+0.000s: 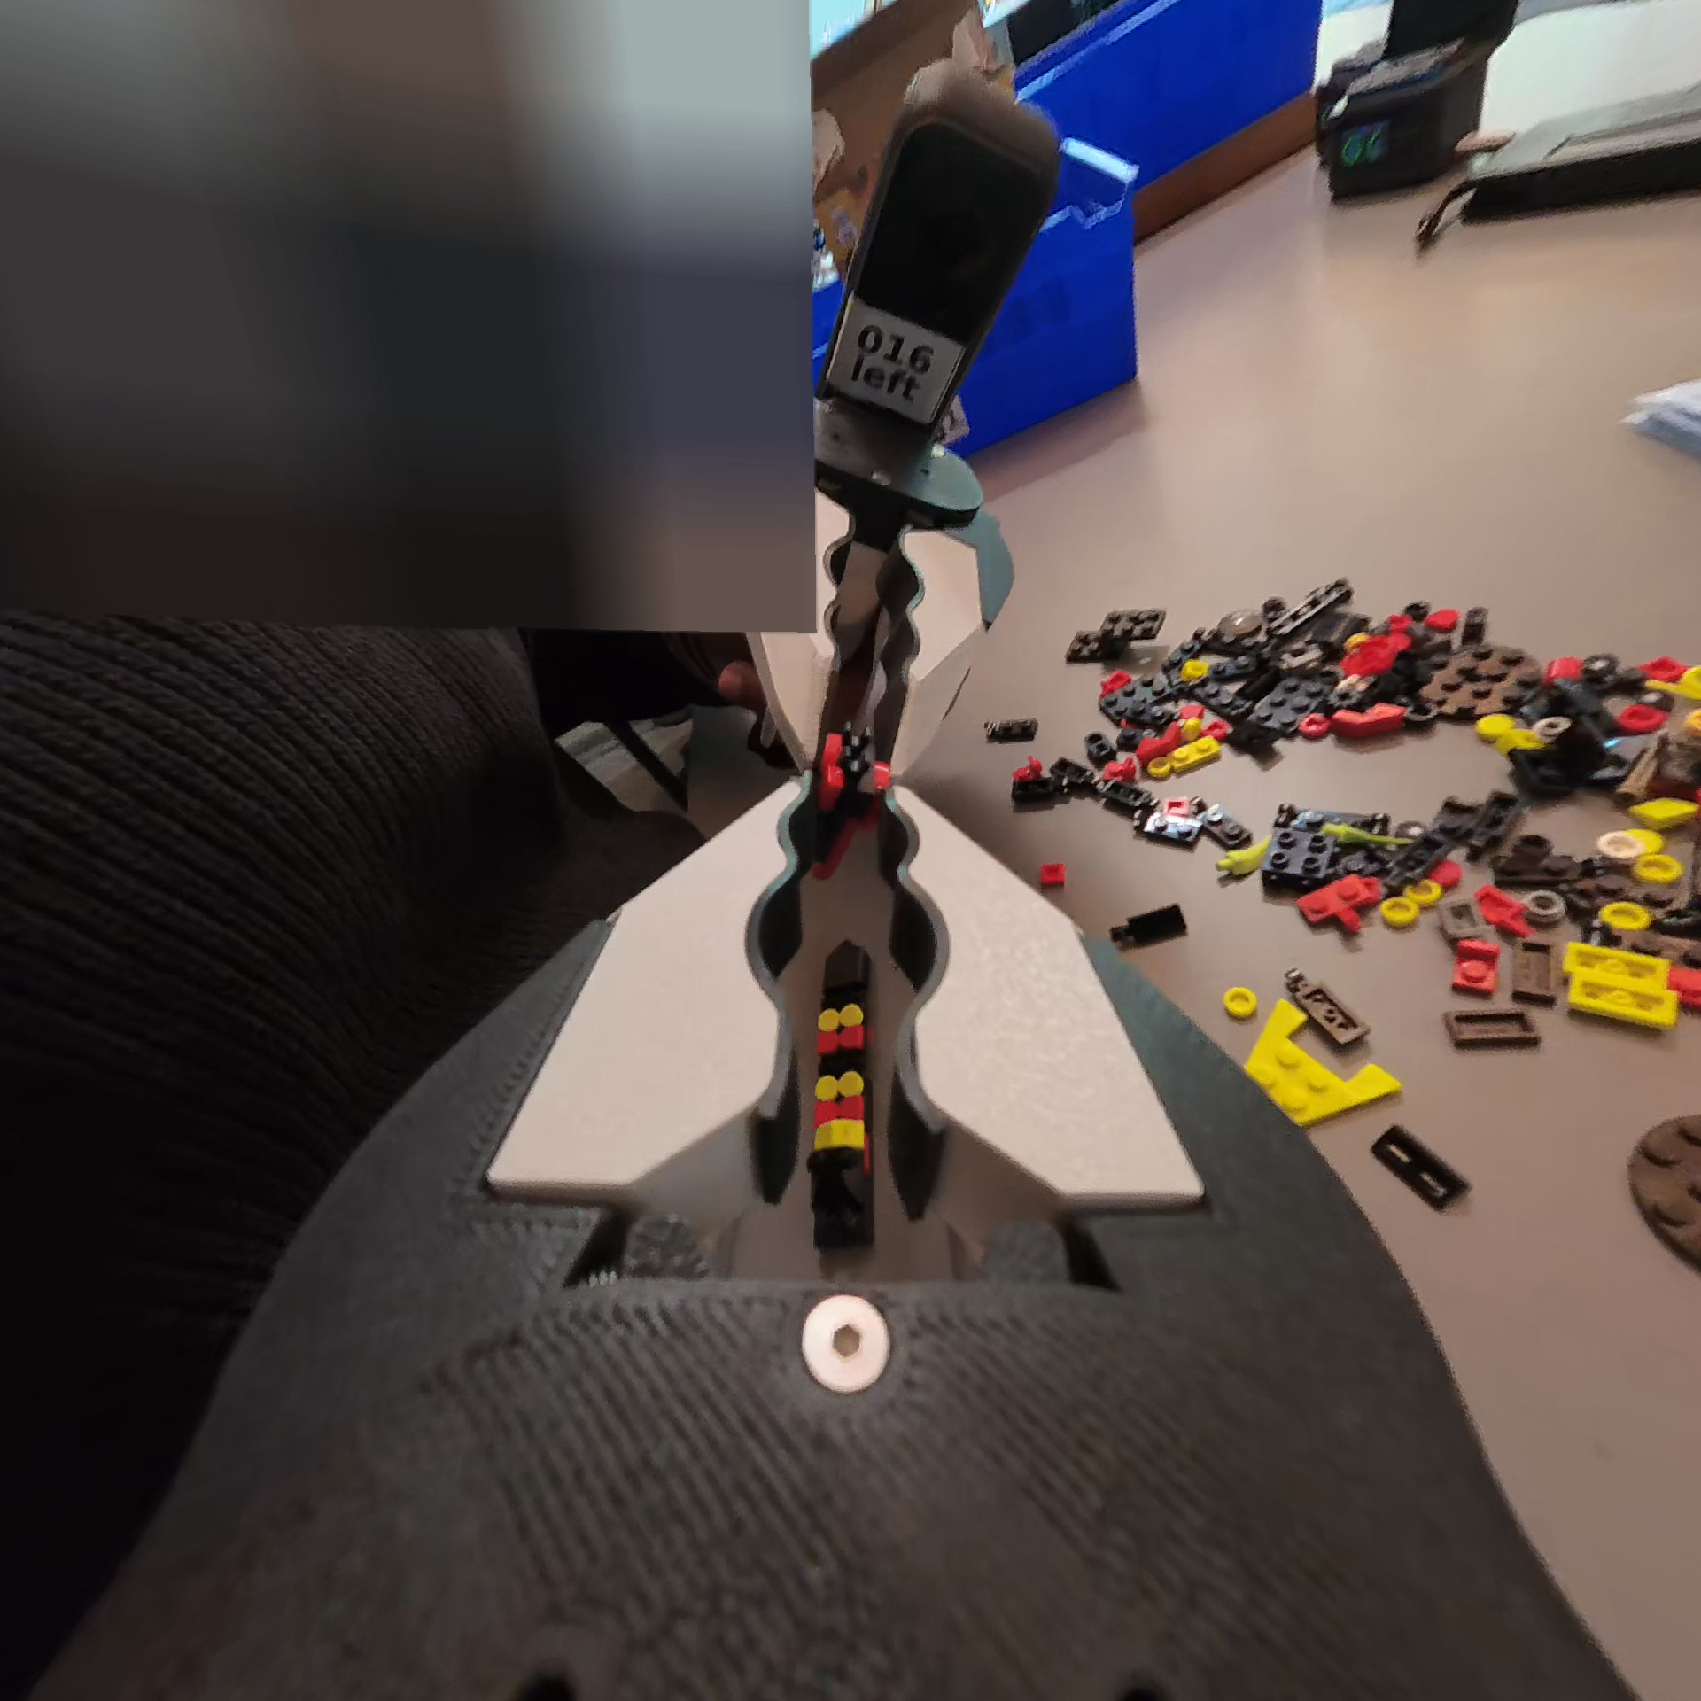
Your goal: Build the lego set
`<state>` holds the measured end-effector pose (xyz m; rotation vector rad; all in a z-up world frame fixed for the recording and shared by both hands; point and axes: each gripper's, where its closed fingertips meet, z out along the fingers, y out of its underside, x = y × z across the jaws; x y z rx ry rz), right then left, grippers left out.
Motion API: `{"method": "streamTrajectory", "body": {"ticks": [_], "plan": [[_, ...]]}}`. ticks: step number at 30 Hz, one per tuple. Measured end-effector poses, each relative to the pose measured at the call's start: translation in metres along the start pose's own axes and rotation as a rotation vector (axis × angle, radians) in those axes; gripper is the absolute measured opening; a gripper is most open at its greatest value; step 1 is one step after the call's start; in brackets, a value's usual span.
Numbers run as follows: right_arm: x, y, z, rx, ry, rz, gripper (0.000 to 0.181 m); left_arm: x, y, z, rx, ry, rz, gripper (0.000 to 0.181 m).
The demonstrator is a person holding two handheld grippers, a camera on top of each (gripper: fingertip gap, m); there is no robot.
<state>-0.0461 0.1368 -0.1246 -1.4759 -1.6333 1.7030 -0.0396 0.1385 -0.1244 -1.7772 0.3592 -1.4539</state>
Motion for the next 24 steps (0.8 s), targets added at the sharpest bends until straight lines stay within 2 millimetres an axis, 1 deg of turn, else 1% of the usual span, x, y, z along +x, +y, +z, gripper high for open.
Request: {"method": "streamTrajectory", "body": {"ticks": [4,14,18,24], "plan": [[0.0014,-0.0034,0.0001,0.019,0.03,-0.02,0.012,0.002,-0.0033,-0.0016,0.036,0.004,0.035,0.012],[0.0008,-0.0035,0.0003,0.017,0.035,-0.01,0.012,0.0025,-0.002,-0.002,0.034,-0.007,0.101,0.013],[0.0004,-0.004,-0.0003,0.025,0.002,0.036,0.011,0.0034,-0.0013,-0.0019,0.036,0.01,0.095,0.013],[0.0021,0.0001,0.0022,-0.008,0.038,-0.008,0.012,-0.0011,-0.0001,-0.0035,0.033,-0.005,0.079,0.011]]}}
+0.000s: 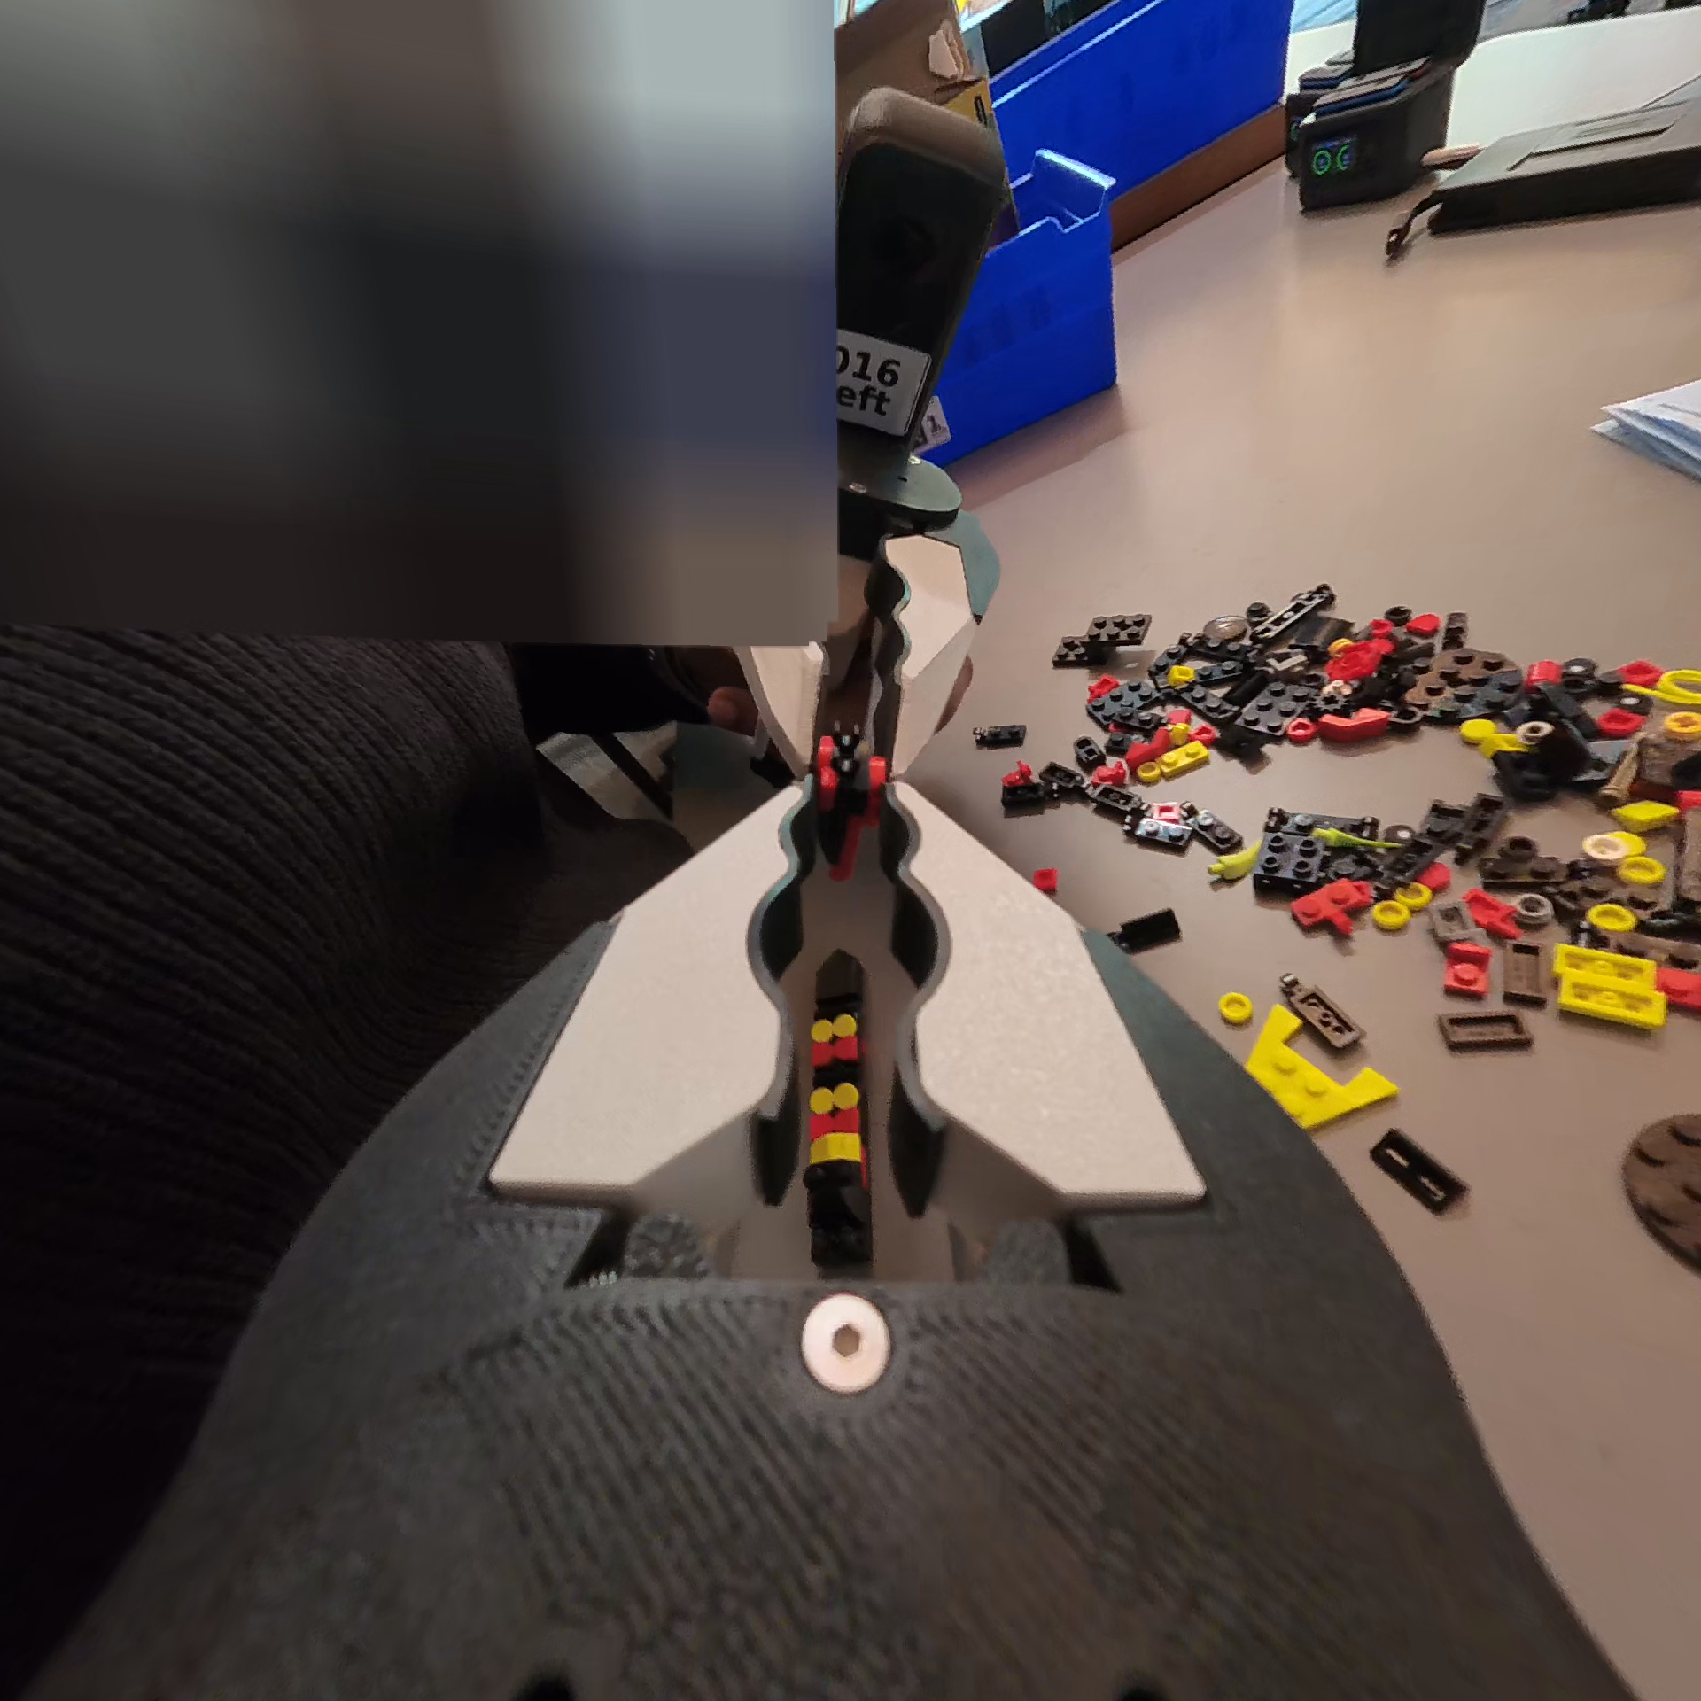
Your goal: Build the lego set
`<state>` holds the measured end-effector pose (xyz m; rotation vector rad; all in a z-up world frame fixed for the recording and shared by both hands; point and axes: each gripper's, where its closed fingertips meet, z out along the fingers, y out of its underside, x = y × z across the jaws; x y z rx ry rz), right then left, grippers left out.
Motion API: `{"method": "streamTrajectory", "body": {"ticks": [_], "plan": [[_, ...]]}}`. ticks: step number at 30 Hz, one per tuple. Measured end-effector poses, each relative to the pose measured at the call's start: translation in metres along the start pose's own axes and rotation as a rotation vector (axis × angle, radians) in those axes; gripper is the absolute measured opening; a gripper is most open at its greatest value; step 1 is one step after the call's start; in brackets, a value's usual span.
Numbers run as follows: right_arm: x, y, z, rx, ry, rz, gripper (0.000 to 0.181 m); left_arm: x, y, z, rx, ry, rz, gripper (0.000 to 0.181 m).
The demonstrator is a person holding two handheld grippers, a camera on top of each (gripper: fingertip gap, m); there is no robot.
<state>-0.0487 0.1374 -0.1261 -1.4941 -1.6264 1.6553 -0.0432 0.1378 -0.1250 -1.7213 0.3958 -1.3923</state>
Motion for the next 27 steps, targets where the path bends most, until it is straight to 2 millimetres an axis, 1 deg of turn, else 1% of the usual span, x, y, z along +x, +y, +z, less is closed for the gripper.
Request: {"method": "streamTrajectory", "body": {"ticks": [7,11,14,18,23,27], "plan": [[0.0,0.006,0.002,-0.057,0.078,-0.101,0.011,-0.002,0.003,0.0,-0.033,-0.057,0.049,0.009],[-0.003,0.006,0.001,-0.063,0.068,-0.124,0.011,0.0,0.005,0.001,-0.054,-0.049,0.026,0.009],[-0.004,0.007,0.002,-0.069,0.068,-0.135,0.011,0.001,0.005,0.001,-0.066,-0.043,0.042,0.009],[-0.003,0.002,0.001,-0.027,0.029,-0.086,0.012,0.006,0.003,0.0,-0.06,0.017,0.033,0.01],[-0.005,-0.001,0.0,0.014,-0.039,0.002,0.012,0.006,0.003,0.0,-0.058,0.027,0.04,0.011],[-0.006,-0.004,-0.001,0.059,-0.099,0.083,0.012,0.008,0.001,-0.001,-0.036,0.058,0.004,0.01]]}}
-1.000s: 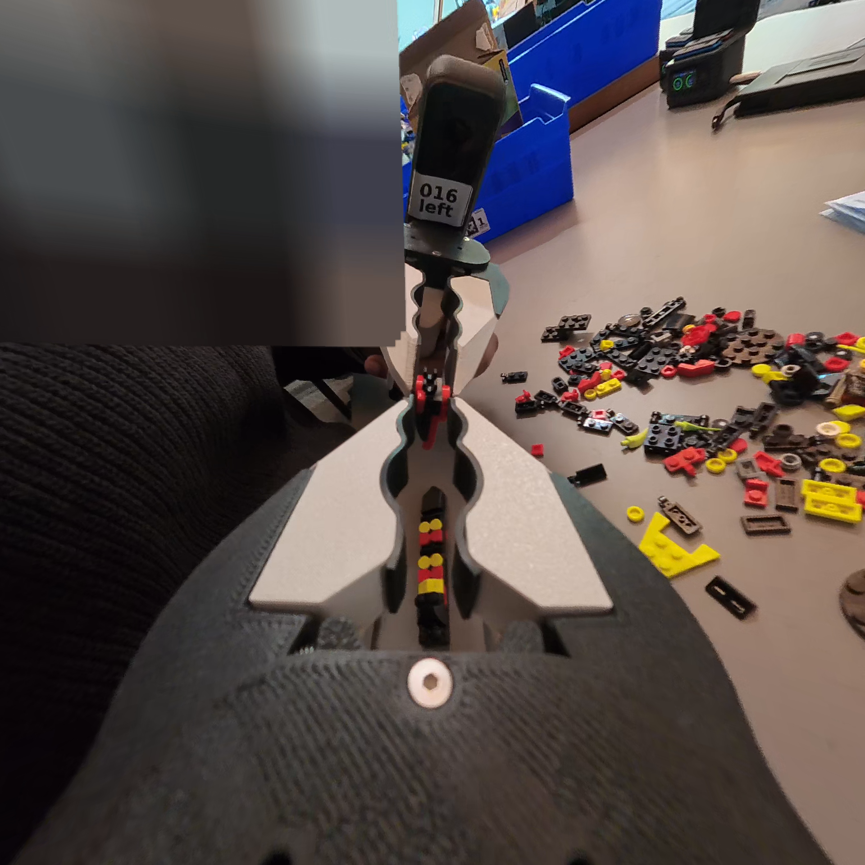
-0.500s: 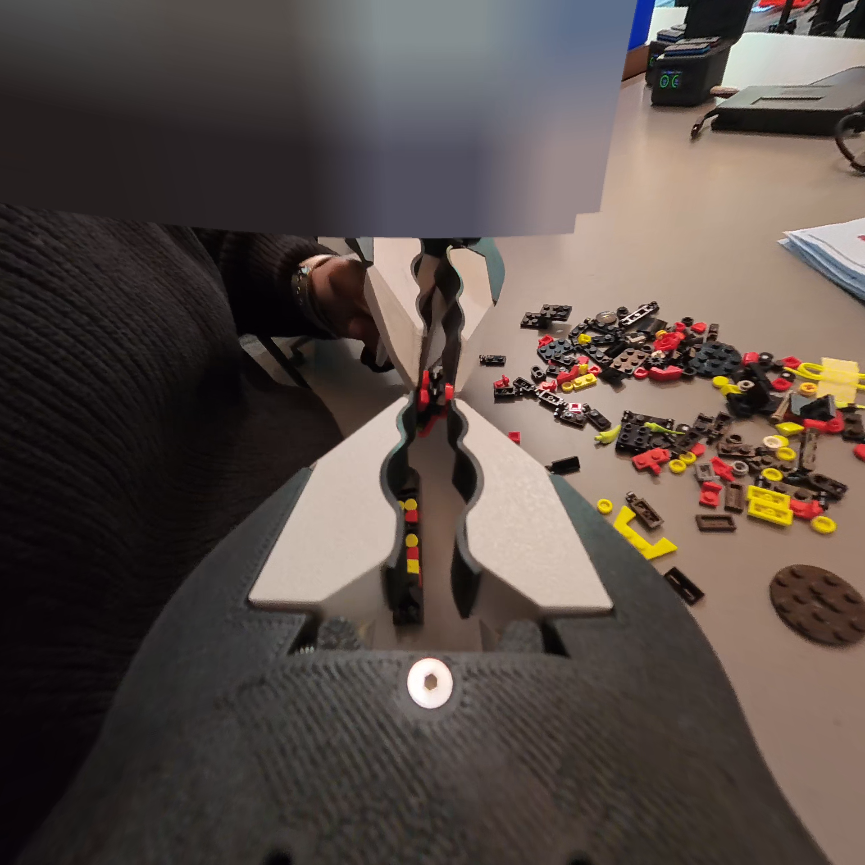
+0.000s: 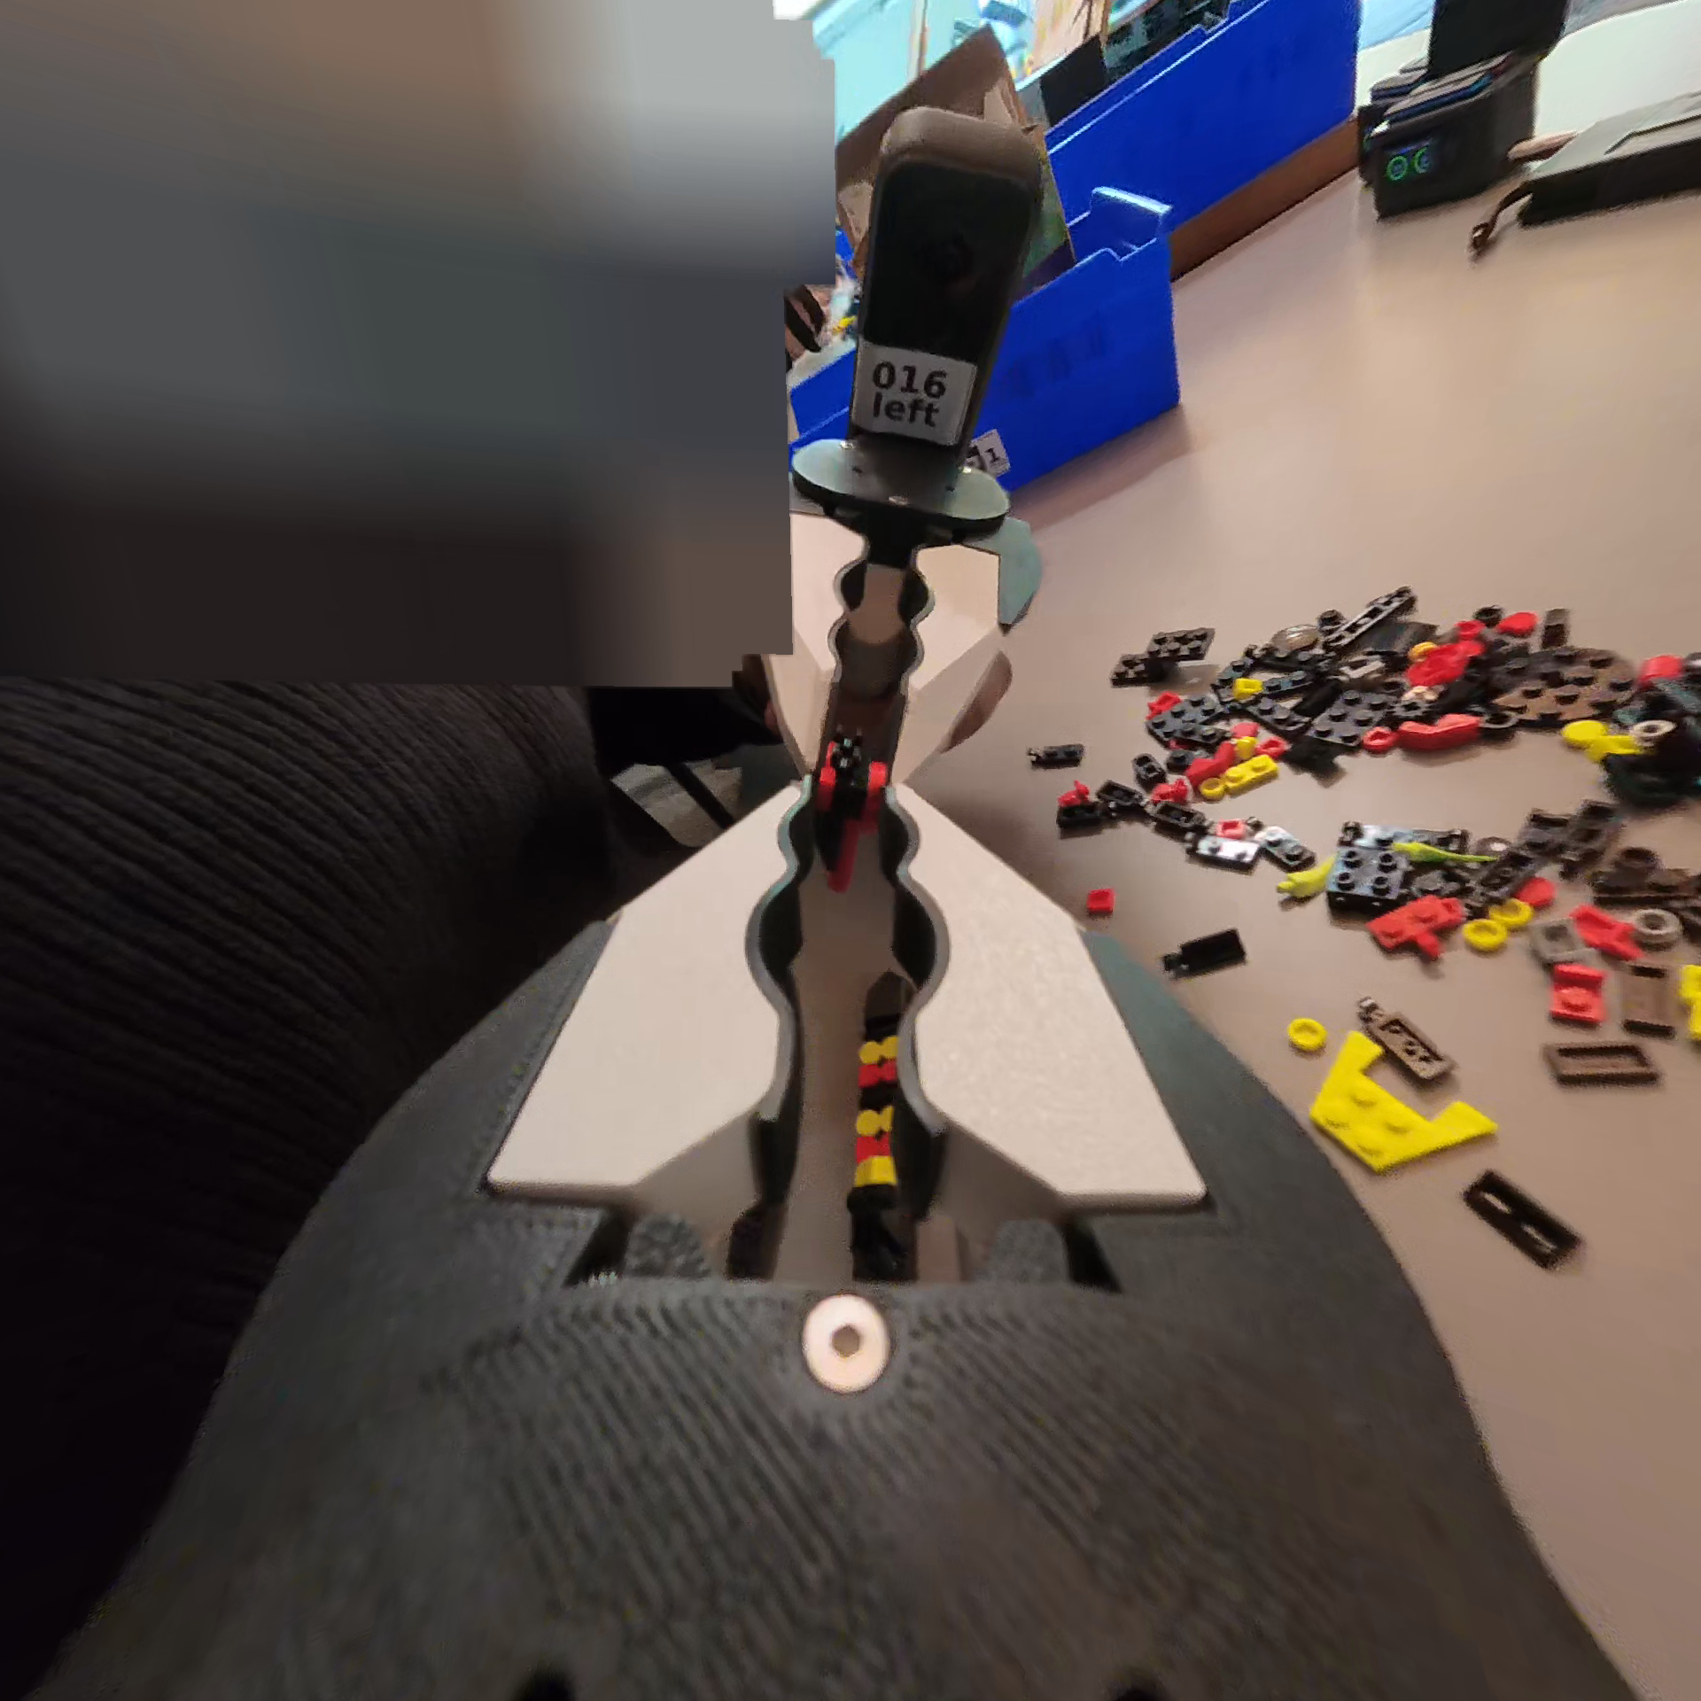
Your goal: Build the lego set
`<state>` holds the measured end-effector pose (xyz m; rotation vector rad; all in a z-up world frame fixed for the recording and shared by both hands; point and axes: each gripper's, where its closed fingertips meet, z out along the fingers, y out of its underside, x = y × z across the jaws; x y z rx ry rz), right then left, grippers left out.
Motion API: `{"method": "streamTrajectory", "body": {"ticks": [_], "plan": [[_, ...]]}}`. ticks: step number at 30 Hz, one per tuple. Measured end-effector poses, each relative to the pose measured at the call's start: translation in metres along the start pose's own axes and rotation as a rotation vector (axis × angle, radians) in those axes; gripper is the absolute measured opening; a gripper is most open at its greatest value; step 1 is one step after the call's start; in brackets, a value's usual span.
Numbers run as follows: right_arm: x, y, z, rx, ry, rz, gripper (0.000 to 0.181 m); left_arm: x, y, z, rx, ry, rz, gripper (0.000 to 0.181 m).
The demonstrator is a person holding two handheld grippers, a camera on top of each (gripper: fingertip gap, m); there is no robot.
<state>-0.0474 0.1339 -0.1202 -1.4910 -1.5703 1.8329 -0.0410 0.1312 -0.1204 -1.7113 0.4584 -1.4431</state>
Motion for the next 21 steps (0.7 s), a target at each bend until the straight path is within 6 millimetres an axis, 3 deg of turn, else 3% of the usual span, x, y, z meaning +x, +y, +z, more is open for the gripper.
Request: {"method": "streamTrajectory", "body": {"ticks": [11,21], "plan": [[-0.001,0.004,-0.003,-0.036,-0.042,0.102,0.011,-0.002,0.006,0.005,-0.051,-0.07,0.09,0.01],[0.012,-0.009,-0.01,0.106,-0.047,0.27,0.011,-0.011,0.009,0.009,-0.041,-0.106,0.031,0.018]]}}
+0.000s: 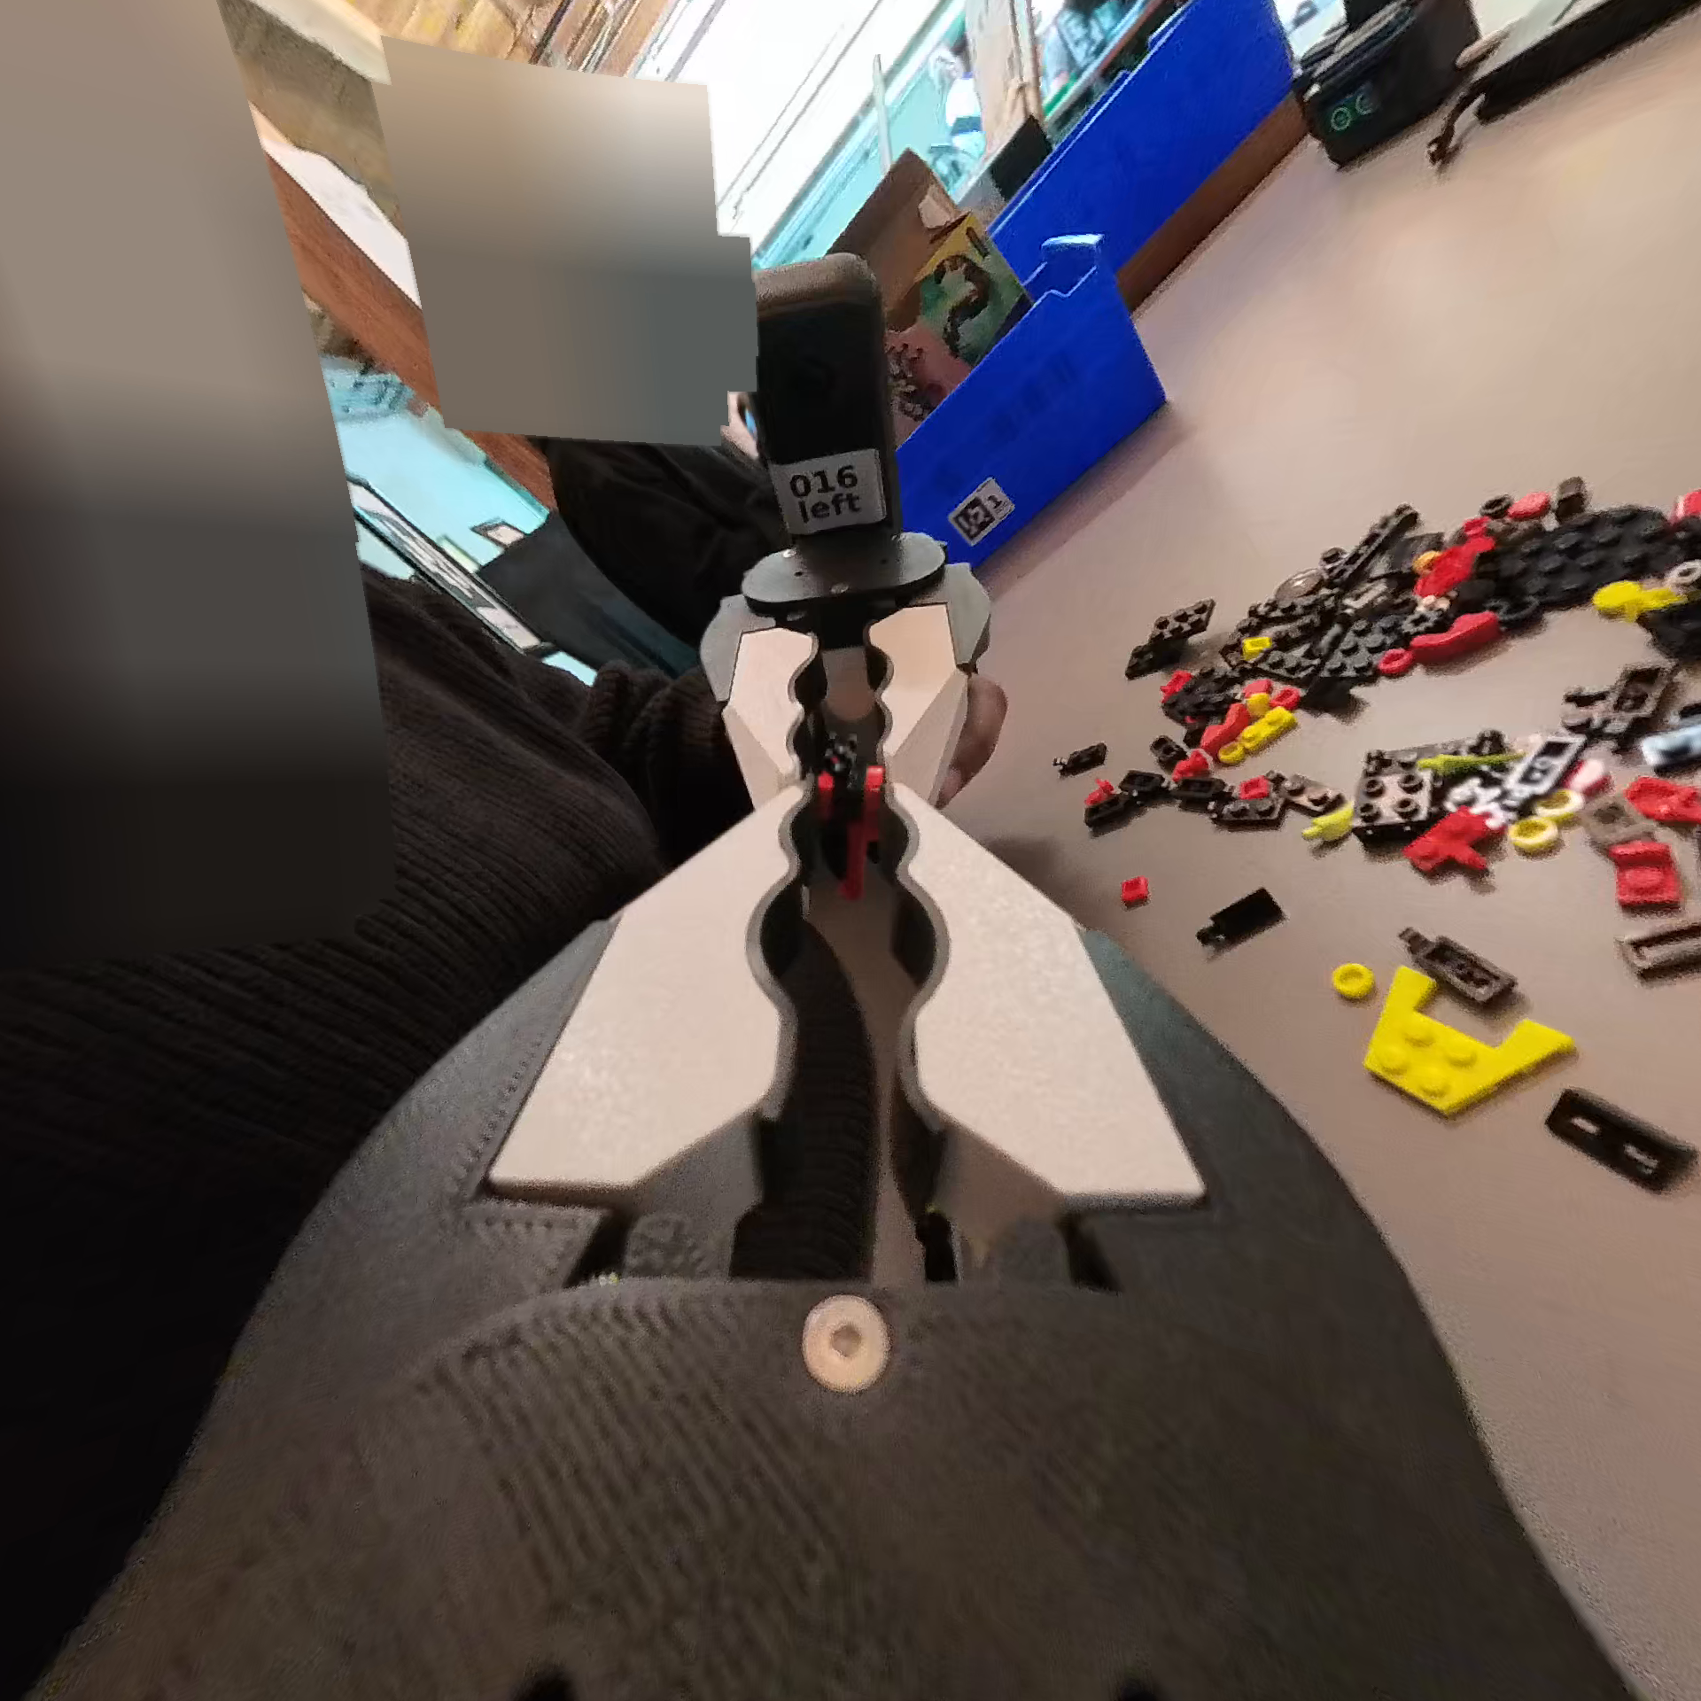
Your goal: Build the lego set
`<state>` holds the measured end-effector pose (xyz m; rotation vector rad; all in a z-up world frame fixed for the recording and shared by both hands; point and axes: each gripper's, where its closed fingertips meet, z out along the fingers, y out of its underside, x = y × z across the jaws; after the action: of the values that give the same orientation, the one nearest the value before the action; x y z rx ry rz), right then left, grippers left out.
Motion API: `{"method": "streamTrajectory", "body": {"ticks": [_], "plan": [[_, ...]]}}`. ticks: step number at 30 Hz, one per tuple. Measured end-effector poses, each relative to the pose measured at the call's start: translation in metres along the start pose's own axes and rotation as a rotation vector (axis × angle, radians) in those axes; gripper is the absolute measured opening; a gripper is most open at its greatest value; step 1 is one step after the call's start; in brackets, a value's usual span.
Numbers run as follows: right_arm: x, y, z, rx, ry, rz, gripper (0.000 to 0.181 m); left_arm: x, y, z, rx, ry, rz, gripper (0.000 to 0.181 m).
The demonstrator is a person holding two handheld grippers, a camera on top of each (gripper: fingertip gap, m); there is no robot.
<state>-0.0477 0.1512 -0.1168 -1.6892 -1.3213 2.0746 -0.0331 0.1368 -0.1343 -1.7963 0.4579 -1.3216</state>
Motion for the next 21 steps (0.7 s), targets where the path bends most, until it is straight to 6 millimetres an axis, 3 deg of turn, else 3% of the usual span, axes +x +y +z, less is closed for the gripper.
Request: {"method": "streamTrajectory", "body": {"ticks": [3,7,9,14,21], "plan": [[0.018,0.005,-0.001,0.003,0.047,0.107,0.011,-0.017,0.002,-0.003,0.0,-0.071,-0.039,0.03],[0.065,0.042,-0.009,-0.112,0.218,0.349,0.011,-0.045,0.001,-0.018,0.033,-0.15,-0.125,0.04],[0.069,0.052,-0.008,-0.139,0.227,0.408,0.011,-0.049,0.0,-0.021,0.045,-0.153,-0.147,0.039],[0.082,0.065,-0.013,-0.243,0.336,0.341,0.011,-0.05,0.006,-0.018,-0.003,-0.186,-0.102,0.039],[0.092,0.067,-0.024,-0.267,0.403,0.319,0.011,-0.045,0.009,-0.014,-0.025,-0.157,-0.097,0.04]]}}
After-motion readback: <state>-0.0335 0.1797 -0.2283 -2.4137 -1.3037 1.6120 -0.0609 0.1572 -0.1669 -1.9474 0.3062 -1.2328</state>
